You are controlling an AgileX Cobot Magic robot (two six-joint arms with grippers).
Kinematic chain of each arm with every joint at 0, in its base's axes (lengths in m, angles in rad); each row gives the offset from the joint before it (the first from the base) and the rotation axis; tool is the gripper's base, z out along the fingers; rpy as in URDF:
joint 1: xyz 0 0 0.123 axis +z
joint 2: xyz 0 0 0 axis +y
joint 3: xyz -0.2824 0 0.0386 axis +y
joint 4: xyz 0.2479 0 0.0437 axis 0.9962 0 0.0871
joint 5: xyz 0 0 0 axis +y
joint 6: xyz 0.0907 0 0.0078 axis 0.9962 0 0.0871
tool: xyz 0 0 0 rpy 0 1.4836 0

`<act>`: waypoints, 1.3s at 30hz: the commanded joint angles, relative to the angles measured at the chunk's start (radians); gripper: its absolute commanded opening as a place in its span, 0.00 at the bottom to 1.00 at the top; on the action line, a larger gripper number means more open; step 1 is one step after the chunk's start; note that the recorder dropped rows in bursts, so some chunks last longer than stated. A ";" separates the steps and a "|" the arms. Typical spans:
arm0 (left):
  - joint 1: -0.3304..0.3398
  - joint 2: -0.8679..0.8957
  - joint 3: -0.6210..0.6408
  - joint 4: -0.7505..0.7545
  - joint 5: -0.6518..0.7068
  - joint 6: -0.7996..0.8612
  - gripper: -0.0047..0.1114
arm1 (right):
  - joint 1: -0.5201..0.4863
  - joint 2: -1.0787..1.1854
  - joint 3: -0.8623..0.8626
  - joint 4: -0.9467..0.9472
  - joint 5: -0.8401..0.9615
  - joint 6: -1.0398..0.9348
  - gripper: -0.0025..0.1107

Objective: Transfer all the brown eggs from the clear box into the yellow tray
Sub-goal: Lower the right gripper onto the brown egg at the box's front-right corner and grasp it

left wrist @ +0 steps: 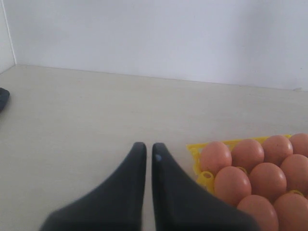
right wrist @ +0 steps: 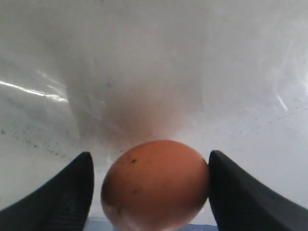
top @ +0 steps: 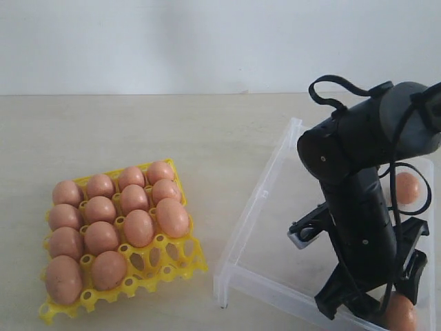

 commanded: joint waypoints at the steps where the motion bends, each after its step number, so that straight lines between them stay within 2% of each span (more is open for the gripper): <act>1: -0.002 -0.003 0.003 -0.007 -0.007 -0.002 0.08 | -0.003 0.021 0.002 -0.027 0.004 0.006 0.55; 4: -0.002 -0.003 0.003 -0.007 -0.007 -0.002 0.08 | -0.003 0.021 0.002 -0.028 0.004 0.006 0.54; 7: -0.002 -0.003 0.003 -0.007 -0.007 -0.002 0.08 | -0.003 0.021 0.002 -0.028 0.004 0.006 0.45; 10: -0.002 -0.003 0.003 -0.007 -0.007 -0.002 0.08 | -0.003 0.021 -0.002 -0.048 0.004 0.006 0.27; 13: -0.002 -0.003 0.003 -0.007 -0.007 -0.002 0.08 | -0.003 0.021 -0.017 -0.078 0.004 0.009 0.05; 14: -0.002 -0.003 0.003 -0.007 -0.007 -0.002 0.08 | -0.003 0.018 -0.022 -0.090 -0.001 0.022 0.02; 23: -0.002 -0.003 0.003 -0.007 -0.007 -0.002 0.08 | -0.003 0.019 -0.029 -0.105 -0.245 0.071 0.02; 30: -0.002 -0.003 0.003 -0.007 -0.007 -0.002 0.08 | -0.003 0.019 -0.029 -0.109 -0.450 0.226 0.02; 39: -0.002 -0.003 0.003 -0.007 -0.007 -0.002 0.08 | -0.003 -0.030 -0.029 -0.148 -0.510 0.259 0.02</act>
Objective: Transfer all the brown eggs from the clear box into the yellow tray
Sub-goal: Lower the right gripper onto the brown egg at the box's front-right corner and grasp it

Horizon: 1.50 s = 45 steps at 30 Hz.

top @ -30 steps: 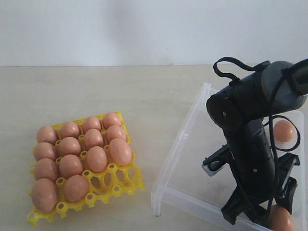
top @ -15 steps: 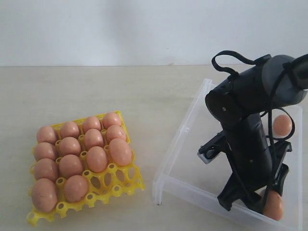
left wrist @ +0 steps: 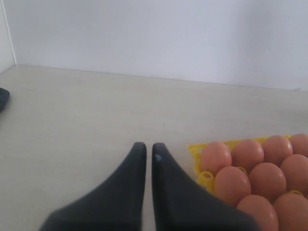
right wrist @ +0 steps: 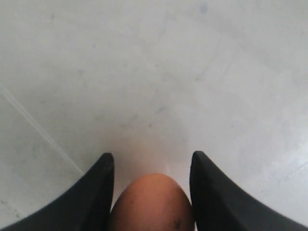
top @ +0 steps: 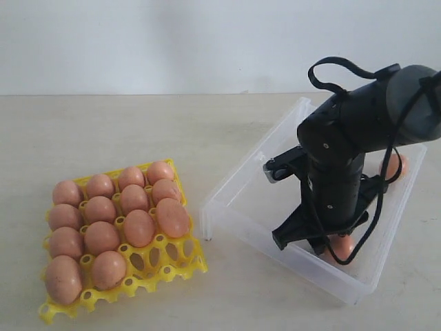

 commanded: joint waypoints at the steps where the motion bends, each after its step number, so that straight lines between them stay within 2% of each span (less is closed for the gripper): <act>1: -0.002 -0.003 0.003 -0.007 -0.007 -0.002 0.08 | -0.003 -0.020 0.012 -0.025 -0.079 0.015 0.02; 16: -0.002 -0.003 0.003 -0.007 -0.007 -0.002 0.08 | -0.003 -0.072 0.012 -0.065 -0.115 0.009 0.04; 18: -0.002 -0.003 0.003 -0.007 -0.007 -0.002 0.08 | -0.003 -0.072 0.012 -0.063 -0.121 0.007 0.12; 23: -0.002 -0.003 0.003 -0.007 -0.007 -0.002 0.08 | -0.003 -0.074 0.012 -0.063 -0.077 0.009 0.48; 25: -0.002 -0.003 0.003 -0.007 -0.007 -0.002 0.08 | -0.003 -0.074 0.008 -0.063 -0.027 0.009 0.52; 32: -0.002 -0.003 0.003 -0.007 -0.007 -0.002 0.08 | -0.003 -0.074 0.000 -0.067 0.202 0.009 0.52; 45: -0.002 -0.003 0.003 -0.007 -0.007 -0.002 0.08 | -0.003 -0.057 0.000 -0.003 0.202 0.029 0.52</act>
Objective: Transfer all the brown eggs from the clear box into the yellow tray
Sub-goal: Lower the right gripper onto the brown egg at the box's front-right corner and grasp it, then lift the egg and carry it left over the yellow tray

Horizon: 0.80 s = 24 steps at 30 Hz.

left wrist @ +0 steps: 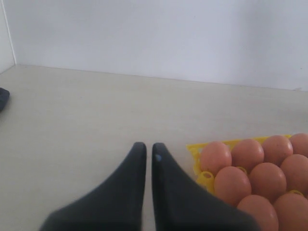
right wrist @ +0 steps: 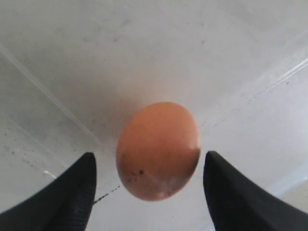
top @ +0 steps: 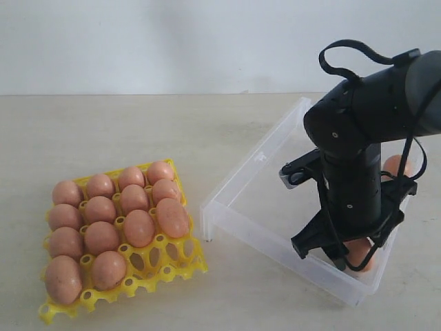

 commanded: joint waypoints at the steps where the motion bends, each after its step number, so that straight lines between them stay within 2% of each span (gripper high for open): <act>1: -0.002 -0.003 0.003 -0.007 -0.007 -0.002 0.08 | -0.003 0.016 -0.004 0.006 -0.017 0.031 0.50; 3: -0.002 -0.003 0.003 -0.007 -0.006 -0.002 0.08 | -0.003 0.044 -0.004 0.006 -0.036 0.054 0.43; 5: -0.002 -0.003 0.003 -0.007 -0.006 -0.002 0.08 | -0.003 0.078 -0.004 0.006 -0.061 0.071 0.32; 9: -0.002 -0.003 0.003 -0.007 -0.006 -0.002 0.08 | -0.003 0.100 -0.004 -0.007 -0.113 0.071 0.02; 18: -0.002 -0.003 0.003 -0.007 -0.007 -0.002 0.08 | -0.001 -0.018 -0.002 0.008 -0.253 0.121 0.02; 23: -0.002 -0.003 0.003 -0.007 -0.007 -0.002 0.08 | 0.009 -0.174 -0.002 0.151 -0.491 0.175 0.02; 24: -0.002 -0.003 0.003 -0.007 -0.007 -0.002 0.08 | 0.038 -0.225 -0.002 0.166 -0.591 0.175 0.02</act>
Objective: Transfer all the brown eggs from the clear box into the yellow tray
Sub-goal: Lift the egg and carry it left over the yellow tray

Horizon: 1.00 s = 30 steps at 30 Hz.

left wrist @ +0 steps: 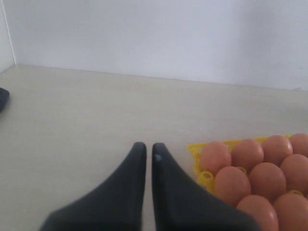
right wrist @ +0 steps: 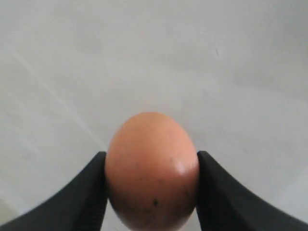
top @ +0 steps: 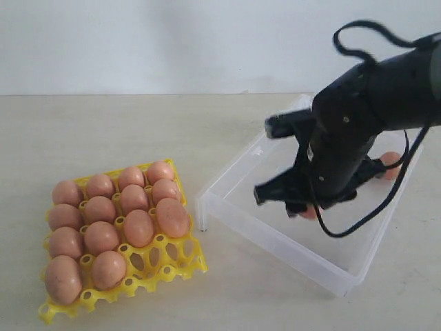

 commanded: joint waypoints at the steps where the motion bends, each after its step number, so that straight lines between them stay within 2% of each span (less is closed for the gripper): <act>1: -0.002 -0.003 0.003 -0.007 -0.007 -0.002 0.08 | 0.056 -0.155 0.000 0.092 -0.272 0.020 0.02; 5: -0.002 -0.003 0.003 -0.007 -0.007 -0.002 0.08 | 0.242 -0.197 0.000 0.083 -0.568 -0.084 0.02; 8: -0.002 -0.003 0.003 -0.007 -0.007 -0.002 0.08 | 0.407 -0.190 0.025 0.083 -0.928 -0.196 0.02; 9: -0.002 -0.003 0.003 -0.007 -0.007 -0.002 0.08 | 0.442 -0.187 0.028 0.131 -0.994 -0.194 0.02; 12: -0.002 -0.003 0.003 -0.007 -0.007 -0.002 0.08 | 0.467 -0.187 0.028 0.272 -1.093 -0.162 0.02; 16: -0.002 -0.003 0.003 -0.007 -0.007 -0.002 0.08 | 0.436 -0.177 0.028 0.275 -1.134 -0.013 0.02; 20: -0.002 -0.003 0.003 -0.007 -0.005 -0.002 0.08 | 0.384 -0.119 0.030 -0.023 -1.198 0.289 0.02; 22: -0.002 -0.003 0.003 -0.007 -0.005 -0.002 0.08 | 0.334 -0.067 0.030 -0.221 -1.329 0.505 0.02; 24: -0.002 -0.003 0.003 -0.007 -0.005 -0.002 0.08 | 0.265 -0.012 0.030 -0.388 -1.533 0.701 0.02; 27: -0.002 -0.003 0.003 -0.007 -0.005 -0.002 0.08 | 0.145 0.077 0.030 -0.532 -1.854 0.818 0.02; 30: -0.002 -0.003 0.003 -0.007 -0.005 -0.002 0.08 | 0.073 0.132 0.030 -0.639 -1.864 0.818 0.02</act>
